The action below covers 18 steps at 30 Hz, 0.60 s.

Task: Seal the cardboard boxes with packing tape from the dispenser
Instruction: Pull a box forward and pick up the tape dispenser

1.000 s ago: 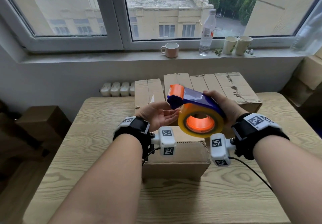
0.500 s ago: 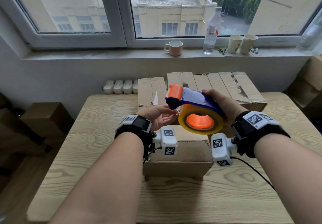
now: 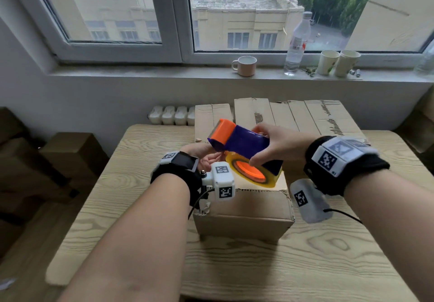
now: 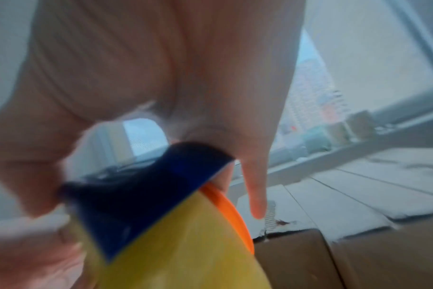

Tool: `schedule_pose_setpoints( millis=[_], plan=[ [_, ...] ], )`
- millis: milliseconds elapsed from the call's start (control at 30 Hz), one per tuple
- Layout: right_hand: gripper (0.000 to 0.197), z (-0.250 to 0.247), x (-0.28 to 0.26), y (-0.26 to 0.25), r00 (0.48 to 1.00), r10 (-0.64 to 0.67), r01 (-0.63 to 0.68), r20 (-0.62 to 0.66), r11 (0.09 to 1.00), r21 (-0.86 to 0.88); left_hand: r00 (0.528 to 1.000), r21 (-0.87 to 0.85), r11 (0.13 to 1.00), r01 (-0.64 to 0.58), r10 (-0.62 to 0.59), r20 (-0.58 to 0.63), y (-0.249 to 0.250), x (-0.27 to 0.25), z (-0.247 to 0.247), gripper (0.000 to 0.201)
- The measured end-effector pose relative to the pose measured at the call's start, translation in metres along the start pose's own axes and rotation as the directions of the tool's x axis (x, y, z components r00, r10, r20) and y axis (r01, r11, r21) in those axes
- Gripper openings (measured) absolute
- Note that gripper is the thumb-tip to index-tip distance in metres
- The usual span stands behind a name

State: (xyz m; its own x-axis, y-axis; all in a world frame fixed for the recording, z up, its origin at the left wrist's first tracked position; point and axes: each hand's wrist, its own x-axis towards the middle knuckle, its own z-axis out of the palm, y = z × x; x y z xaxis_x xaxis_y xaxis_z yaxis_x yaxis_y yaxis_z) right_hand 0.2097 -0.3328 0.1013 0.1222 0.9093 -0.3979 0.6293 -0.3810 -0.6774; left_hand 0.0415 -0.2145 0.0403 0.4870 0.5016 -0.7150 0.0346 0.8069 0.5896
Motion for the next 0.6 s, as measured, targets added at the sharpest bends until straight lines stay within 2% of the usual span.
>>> schedule_pose_setpoints(
  millis=[100, 200, 333, 533, 600],
  plan=[
    [0.079, 0.008, 0.001, -0.011, 0.994, -0.085, 0.070, -0.072, 0.980, -0.185, 0.999, 0.002, 1.000, -0.021, 0.021, -0.046, 0.001, -0.007, -0.002, 0.011],
    [0.094, 0.013, 0.000, -0.013, 0.987, -0.154, 0.137, -0.045, 0.953, -0.270, 0.988, 0.000, 0.994, -0.109, 0.108, -0.106, -0.002, -0.013, -0.014, 0.013],
    [0.087, 0.010, -0.004, -0.009, 0.989, -0.147, 0.132, -0.021, 0.936, -0.326, 0.976, 0.164, 0.976, -0.146, 0.169, -0.137, -0.006, -0.022, -0.039, 0.011],
    [0.082, 0.013, -0.016, -0.016, 0.991, -0.127, 0.133, 0.044, 0.878, -0.459, 0.963, 0.155, 0.975, -0.160, 0.189, -0.191, -0.024, -0.031, -0.060, 0.008],
    [0.088, 0.016, -0.019, -0.016, 0.990, -0.128, 0.138, 0.055, 0.851, -0.506, 0.961, 0.145, 0.975, -0.166, 0.193, -0.200, -0.029, -0.035, -0.062, 0.007]
  ],
)
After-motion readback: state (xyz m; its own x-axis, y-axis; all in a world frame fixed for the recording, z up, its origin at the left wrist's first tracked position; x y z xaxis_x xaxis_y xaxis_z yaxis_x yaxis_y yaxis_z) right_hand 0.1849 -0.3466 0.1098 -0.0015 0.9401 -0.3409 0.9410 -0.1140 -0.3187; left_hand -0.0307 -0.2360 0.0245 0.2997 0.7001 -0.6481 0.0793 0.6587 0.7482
